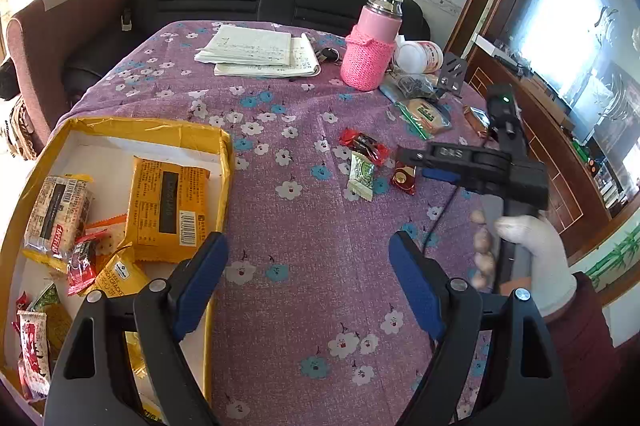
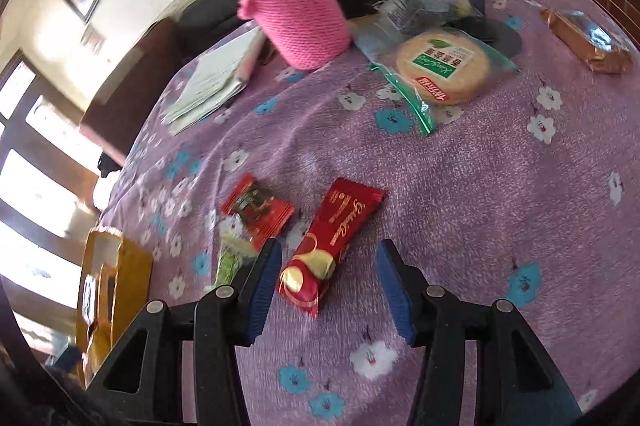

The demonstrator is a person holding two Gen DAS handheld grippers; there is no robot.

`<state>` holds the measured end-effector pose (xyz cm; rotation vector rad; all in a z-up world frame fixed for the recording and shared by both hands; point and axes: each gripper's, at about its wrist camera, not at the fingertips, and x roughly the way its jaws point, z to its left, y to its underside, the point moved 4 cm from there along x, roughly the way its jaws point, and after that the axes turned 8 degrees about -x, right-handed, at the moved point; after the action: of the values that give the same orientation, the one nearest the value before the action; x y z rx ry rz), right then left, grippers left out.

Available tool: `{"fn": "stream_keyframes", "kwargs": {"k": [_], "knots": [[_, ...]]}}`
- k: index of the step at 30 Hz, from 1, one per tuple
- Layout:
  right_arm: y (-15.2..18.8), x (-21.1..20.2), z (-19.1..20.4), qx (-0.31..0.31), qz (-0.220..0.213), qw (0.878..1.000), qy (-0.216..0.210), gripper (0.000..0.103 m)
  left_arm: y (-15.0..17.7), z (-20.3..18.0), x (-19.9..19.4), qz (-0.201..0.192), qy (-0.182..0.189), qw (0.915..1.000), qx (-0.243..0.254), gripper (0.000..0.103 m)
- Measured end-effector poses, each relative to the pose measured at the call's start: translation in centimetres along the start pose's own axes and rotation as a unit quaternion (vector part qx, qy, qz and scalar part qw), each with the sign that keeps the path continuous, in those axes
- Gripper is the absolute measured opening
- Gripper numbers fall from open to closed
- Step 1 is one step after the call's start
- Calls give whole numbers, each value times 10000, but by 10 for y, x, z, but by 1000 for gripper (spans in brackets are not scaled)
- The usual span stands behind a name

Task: Organize snacks
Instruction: 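Grasp the white-green packet with left tool while right tool grasps red wafer bar, then carry the white-green packet and red wafer bar over the yellow tray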

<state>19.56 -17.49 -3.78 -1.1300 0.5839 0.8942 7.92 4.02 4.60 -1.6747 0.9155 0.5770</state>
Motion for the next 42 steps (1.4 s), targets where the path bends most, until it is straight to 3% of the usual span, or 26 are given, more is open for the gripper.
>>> {"fn": "stream_keyframes", "kwargs": {"k": [4, 5, 6, 8, 14, 20, 24, 30, 32, 34, 42], "knots": [[-6, 16, 18, -218, -68, 9983, 541, 52, -1, -9, 6, 3, -130, 9997, 202, 83], [-5, 19, 24, -393, -52, 9959, 812, 48, -2, -12, 9, 7, -172, 9995, 252, 83], [-3, 20, 28, -524, -31, 9932, 1044, 37, -4, -13, 11, 20, -191, 9994, 275, 83], [3, 19, 31, -704, -40, 9898, 1235, 26, -7, -17, 19, 67, -177, 9994, 289, 83], [31, -15, -4, -616, -41, 9910, 1184, 26, -14, -35, 50, 195, -230, 9977, 609, 79], [81, -59, -23, -306, -355, 9973, 570, 25, -29, -55, 105, 443, -244, 9965, 664, 76], [83, -62, -29, -220, -508, 9979, 329, 23, -36, -65, 139, 527, -428, 9950, 731, 76], [83, -63, -29, -310, -533, 9978, 241, 22, -33, -75, 170, 511, -1011, 9863, 1196, 58], [82, -62, -29, -306, -531, 9978, 237, 22, -31, -78, 169, 372, -855, 9882, 1217, 32], [82, -62, -29, -295, -534, 9979, 236, 21, -31, -81, 167, 319, -903, 9875, 1252, 18], [81, -69, -27, -247, -689, 9972, 145, 13, -27, -70, 132, 258, -323, 9967, 693, 15]]}}
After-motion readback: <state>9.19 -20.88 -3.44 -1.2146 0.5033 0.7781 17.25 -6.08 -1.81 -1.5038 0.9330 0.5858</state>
